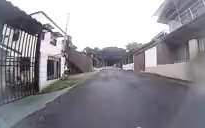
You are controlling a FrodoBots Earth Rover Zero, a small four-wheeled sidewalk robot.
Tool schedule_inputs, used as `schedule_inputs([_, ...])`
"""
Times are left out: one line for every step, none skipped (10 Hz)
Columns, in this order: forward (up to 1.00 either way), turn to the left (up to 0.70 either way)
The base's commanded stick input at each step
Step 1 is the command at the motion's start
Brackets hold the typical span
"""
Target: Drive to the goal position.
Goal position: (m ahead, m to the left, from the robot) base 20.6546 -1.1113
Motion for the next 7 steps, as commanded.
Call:
schedule_inputs([0.5,0.0])
schedule_inputs([0.5,-0.25])
schedule_inputs([0.5,-0.5])
schedule_inputs([0.5,-0.5])
schedule_inputs([0.5,-0.5])
schedule_inputs([0.5,-0.5])
schedule_inputs([0.5,-0.5])
